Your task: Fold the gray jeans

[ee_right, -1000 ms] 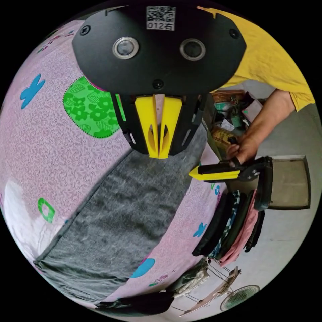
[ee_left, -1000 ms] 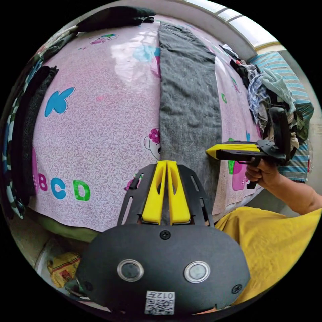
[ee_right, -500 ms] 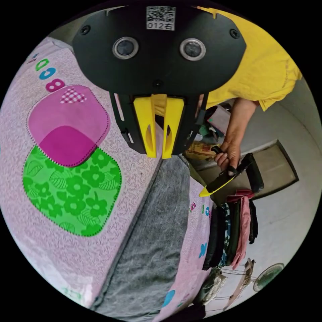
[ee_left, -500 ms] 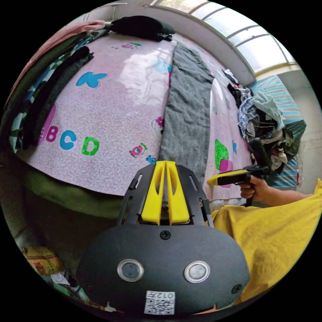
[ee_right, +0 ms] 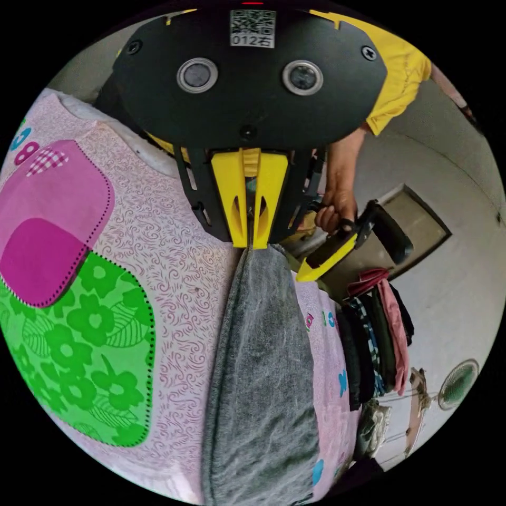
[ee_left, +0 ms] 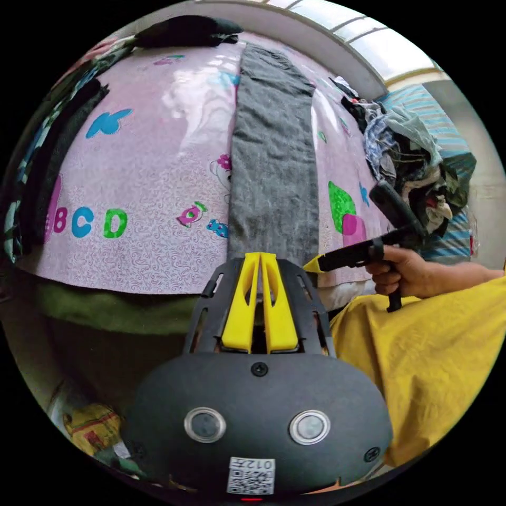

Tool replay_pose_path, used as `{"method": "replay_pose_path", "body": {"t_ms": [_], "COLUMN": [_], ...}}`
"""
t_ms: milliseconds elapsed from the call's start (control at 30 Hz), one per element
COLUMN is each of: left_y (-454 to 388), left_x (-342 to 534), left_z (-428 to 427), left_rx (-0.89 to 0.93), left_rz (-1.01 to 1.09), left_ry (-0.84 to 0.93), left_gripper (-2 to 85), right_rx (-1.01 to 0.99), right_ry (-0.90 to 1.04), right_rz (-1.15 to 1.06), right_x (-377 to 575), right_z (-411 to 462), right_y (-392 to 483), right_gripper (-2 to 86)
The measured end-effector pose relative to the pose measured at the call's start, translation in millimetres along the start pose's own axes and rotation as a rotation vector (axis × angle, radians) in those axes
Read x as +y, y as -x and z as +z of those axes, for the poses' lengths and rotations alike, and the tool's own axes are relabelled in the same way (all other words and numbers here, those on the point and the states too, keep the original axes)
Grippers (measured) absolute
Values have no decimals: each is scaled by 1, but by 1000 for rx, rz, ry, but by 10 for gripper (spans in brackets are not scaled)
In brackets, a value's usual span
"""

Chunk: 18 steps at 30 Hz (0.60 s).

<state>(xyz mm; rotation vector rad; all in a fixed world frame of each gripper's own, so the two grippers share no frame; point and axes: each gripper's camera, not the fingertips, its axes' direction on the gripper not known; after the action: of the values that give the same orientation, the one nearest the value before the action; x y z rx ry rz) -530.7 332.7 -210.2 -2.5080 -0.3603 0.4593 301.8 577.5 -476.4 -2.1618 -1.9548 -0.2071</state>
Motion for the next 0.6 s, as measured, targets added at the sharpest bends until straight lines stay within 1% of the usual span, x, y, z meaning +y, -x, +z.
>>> {"method": "replay_pose_path", "body": {"t_ms": [67,100,167,267,400,467,533,600], "left_y": [-39,-50,-95,-137,-173,-191,-200,-210], "left_x": [16,20,42,64,78,81,78,74], "left_z": [5,7,19,38,69,95,115,132], "left_rx": [-16,-30,-122,-251,-359,-468,-530,-531], "left_rz": [180,231,431,554,612,620,602,616], "left_ry": [-22,-24,-32,-38,-49,-57,-57,-39], "left_gripper": [65,72,97,113,102,66,35,17], "right_rx": [-103,-158,-212,-270,-314,-317,-323,-324], "right_ry": [3,6,11,16,33,42,47,47], "right_rz": [49,84,123,158,157,142,124,102], "right_x": [3,6,10,17,28,34,45,54], "right_z": [-2,-2,1,9,24,30,40,48], "right_y": [-10,-18,-26,-34,-34,-33,-34,-37], "right_gripper": [19,18,16,15,16,17,20,24]}}
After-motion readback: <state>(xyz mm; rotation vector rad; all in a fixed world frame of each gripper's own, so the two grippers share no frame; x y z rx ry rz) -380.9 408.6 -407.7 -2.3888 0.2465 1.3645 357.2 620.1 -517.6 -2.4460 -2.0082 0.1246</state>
